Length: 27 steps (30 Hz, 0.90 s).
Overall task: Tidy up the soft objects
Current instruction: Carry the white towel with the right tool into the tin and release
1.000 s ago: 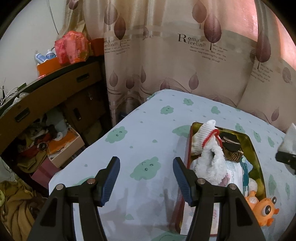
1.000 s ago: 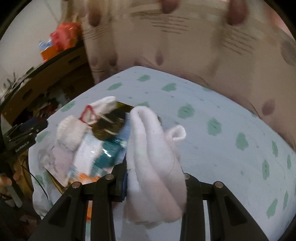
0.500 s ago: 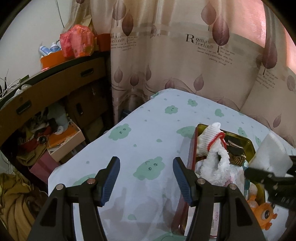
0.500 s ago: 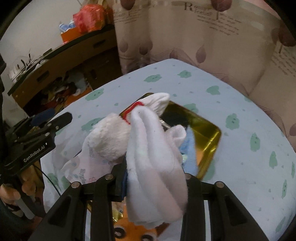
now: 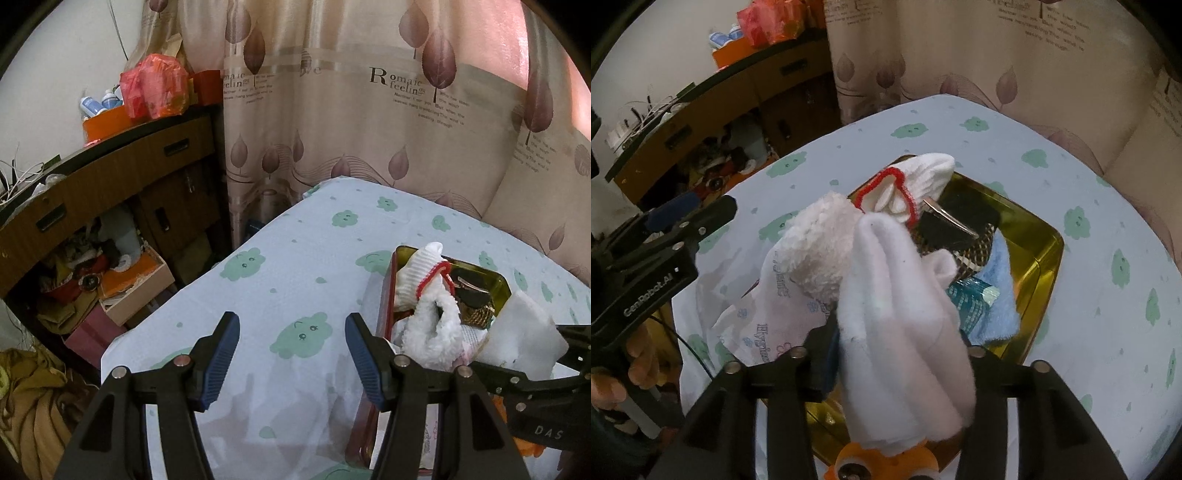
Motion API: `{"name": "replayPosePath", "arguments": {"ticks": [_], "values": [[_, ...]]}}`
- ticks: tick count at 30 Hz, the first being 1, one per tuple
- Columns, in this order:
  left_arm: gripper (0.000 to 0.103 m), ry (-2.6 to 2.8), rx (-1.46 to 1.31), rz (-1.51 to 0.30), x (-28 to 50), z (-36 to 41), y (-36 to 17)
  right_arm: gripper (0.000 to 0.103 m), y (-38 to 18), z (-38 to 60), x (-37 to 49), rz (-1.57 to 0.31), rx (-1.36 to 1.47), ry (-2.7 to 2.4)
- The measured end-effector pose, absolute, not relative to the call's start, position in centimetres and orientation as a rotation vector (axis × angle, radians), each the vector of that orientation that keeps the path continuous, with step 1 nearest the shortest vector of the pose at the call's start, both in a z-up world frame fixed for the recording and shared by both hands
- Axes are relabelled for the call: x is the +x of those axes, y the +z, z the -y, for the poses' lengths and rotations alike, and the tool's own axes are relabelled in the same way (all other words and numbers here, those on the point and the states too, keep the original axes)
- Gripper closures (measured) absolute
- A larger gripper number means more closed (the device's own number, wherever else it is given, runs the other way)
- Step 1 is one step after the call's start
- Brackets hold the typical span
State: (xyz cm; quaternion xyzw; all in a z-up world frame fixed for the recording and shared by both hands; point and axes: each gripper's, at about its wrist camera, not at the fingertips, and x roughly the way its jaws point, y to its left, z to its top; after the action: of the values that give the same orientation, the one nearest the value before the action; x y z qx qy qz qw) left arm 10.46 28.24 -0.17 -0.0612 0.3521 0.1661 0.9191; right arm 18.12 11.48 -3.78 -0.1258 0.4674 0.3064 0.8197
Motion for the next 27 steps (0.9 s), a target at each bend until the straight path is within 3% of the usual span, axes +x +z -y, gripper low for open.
{"name": "replayPosePath", "arguments": {"ticks": [3, 8, 12, 27], "values": [[0.042, 0.345, -0.125, -0.723, 10.3, -28.3, -0.1, 0.044, -3.7, -11.3, 18.2, -0.989, -0.254, 0.634], [0.042, 0.342, -0.116, -0.720, 10.2, -28.0, 0.0, 0.039, -3.4, -11.1, 18.0, -0.969, -0.248, 0.613], [0.042, 0.336, -0.116, -0.720, 10.0, -27.9, 0.1, 0.026, -3.1, -11.1, 17.8, -0.950, -0.246, 0.595], [0.042, 0.317, -0.102, -0.710, 9.8, -26.7, 0.7, 0.013, -1.7, -9.8, 15.8, -0.879, -0.185, 0.570]]}}
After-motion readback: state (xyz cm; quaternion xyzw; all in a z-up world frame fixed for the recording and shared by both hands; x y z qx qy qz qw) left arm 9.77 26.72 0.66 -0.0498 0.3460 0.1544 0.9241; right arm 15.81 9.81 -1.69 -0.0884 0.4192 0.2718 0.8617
